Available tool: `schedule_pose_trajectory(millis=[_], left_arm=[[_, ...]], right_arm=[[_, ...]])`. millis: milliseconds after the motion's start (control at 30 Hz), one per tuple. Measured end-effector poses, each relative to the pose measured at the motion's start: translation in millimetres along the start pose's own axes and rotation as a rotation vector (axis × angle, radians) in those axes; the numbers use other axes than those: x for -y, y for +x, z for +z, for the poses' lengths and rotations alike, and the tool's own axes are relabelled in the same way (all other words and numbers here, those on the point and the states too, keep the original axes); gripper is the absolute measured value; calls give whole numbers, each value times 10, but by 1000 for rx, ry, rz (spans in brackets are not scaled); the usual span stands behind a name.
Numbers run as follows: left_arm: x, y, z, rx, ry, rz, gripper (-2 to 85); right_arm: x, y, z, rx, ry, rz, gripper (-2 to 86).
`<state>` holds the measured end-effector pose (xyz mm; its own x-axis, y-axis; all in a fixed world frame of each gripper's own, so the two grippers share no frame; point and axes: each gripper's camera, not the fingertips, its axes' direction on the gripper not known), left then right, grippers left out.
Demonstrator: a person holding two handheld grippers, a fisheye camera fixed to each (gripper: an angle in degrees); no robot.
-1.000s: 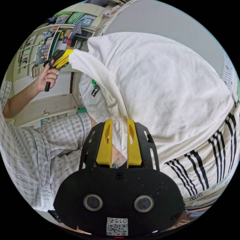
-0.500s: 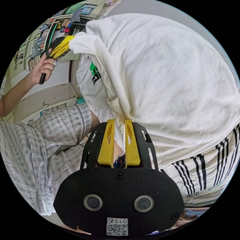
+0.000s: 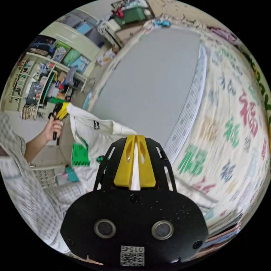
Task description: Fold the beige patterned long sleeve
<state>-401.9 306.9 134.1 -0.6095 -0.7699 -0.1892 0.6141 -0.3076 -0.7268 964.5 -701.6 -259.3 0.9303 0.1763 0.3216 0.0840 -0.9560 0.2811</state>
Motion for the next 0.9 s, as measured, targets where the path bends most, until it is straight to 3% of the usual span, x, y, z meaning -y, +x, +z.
schedule_pose_trajectory(millis=[100, 167, 200, 300, 400, 533, 633, 767, 900], left_arm=[[652, 77, 328, -42, 18, 140, -7], [1010, 107, 531, 32, 5, 228, -6], [1200, 86, 639, 155, 13, 251, -5], [1465, -175, 817, 390, 70, 139, -1], [1391, -374, 922, 451, 98, 73, 10], [875, -212, 831, 440, 137, 233, 19], [267, 33, 880, 560, -21, 401, 27], [-629, 129, 1045, 641, -161, 397, 66], [-1559, 119, 1463, 774, -308, 347, 96]], right_arm=[[1041, 260, -86, -159, 151, -76, 4], [1802, 401, 158, -278, 184, -106, 6], [1978, 463, 270, -286, 165, -89, 8], [2593, 777, 895, -305, 62, -9, 18], [2720, 988, 1277, -370, -4, 81, 44], [2076, 901, 1050, -278, 116, 77, 47], [1192, 664, 882, -82, 145, -47, 34], [-40, 384, 1127, 144, -79, 65, 60], [-778, 99, 1351, 153, -219, 179, 81]])
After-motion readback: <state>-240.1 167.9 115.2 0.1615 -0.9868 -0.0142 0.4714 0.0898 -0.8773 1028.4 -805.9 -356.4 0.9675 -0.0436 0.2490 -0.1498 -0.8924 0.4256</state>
